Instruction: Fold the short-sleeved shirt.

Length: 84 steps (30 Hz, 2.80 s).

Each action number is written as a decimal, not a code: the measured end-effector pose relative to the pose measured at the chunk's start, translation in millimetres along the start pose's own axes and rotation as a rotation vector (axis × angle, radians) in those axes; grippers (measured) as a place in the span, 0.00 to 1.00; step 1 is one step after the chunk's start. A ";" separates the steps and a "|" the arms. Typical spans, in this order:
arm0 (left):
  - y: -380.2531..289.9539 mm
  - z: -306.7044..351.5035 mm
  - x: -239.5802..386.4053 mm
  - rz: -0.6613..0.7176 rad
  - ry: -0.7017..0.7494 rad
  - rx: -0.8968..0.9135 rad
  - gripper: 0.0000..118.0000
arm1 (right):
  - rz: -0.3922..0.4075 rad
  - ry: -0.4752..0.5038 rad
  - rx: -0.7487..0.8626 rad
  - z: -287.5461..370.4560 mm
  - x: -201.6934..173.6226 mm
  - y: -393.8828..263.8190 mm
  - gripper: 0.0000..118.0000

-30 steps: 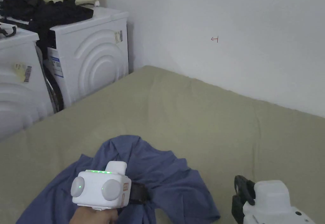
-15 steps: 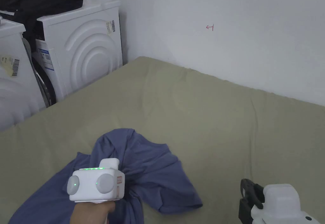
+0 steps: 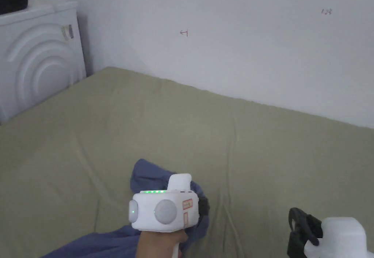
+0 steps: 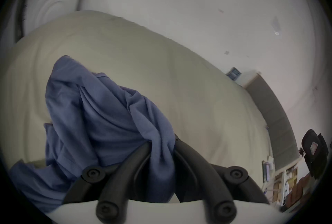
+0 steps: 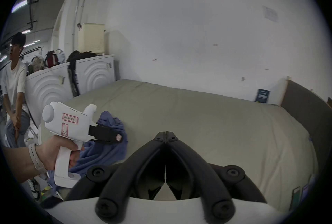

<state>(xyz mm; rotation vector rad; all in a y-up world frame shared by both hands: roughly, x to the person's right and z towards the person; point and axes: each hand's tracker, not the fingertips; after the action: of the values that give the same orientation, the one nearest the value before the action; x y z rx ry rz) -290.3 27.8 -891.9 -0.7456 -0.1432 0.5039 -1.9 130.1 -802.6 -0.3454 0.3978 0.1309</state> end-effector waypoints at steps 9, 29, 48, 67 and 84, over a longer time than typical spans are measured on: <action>-15.6 -71.0 221.7 -0.182 -0.330 -0.039 0.04 | -0.053 -0.247 -0.022 60.5 112.5 -20.9 0.00; -67.1 -87.3 221.9 -0.271 -0.135 -0.081 1.00 | -0.106 -0.314 -0.050 85.0 155.3 -46.1 0.00; -21.0 71.3 -10.1 -0.112 0.325 -0.185 0.09 | -0.095 -0.166 -0.016 104.1 85.0 -55.8 0.00; 22.3 -42.3 -24.8 0.177 0.386 -0.529 0.94 | -0.169 -0.201 -0.073 87.4 117.6 -78.2 0.00; 20.0 -37.0 -7.0 0.068 0.330 -0.490 0.11 | -0.188 -0.218 -0.057 104.2 126.0 -81.3 0.00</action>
<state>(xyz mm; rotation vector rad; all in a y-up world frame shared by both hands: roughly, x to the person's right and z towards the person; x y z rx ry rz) -293.1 14.1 -932.2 -1.3054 0.0719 0.4063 166.1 98.4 -738.4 -0.4185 0.1453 -0.0040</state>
